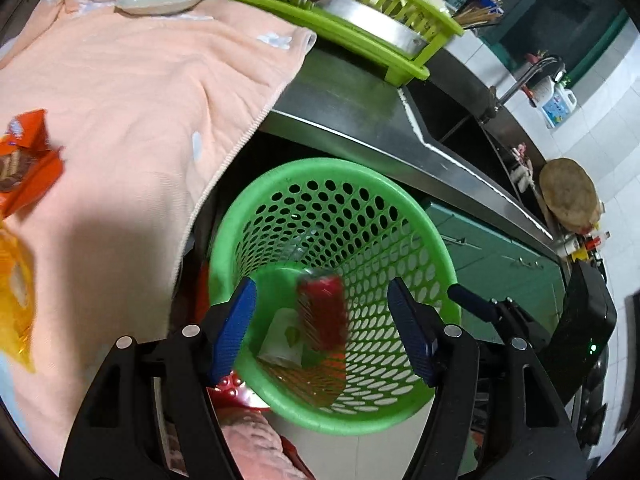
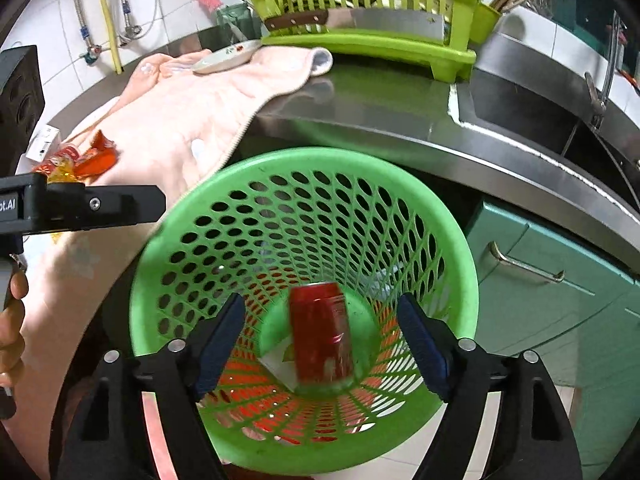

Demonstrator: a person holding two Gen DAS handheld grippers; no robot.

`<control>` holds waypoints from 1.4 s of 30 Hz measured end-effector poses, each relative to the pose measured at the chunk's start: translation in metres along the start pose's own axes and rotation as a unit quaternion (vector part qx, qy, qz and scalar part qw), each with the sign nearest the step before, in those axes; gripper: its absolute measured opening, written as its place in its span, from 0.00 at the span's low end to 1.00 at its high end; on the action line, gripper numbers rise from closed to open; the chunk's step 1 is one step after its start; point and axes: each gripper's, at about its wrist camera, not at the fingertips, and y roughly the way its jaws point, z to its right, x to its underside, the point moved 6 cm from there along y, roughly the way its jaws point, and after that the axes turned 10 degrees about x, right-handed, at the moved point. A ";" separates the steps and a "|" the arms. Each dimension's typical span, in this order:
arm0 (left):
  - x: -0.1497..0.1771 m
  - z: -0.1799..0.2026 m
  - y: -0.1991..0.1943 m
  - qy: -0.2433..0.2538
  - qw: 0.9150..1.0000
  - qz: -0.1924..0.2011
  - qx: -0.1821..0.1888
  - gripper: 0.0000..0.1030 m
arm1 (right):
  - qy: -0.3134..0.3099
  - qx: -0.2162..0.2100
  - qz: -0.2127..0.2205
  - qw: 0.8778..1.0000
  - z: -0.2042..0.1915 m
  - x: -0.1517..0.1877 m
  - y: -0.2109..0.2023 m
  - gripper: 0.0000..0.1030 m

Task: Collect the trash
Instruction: 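Move the left tool back to the pile and grasp the blue-silver can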

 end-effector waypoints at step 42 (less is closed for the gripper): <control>0.105 -0.179 -0.329 0.021 0.947 0.116 -0.299 0.81 | -0.178 -0.171 0.062 0.967 -0.260 -0.067 -0.095 0.84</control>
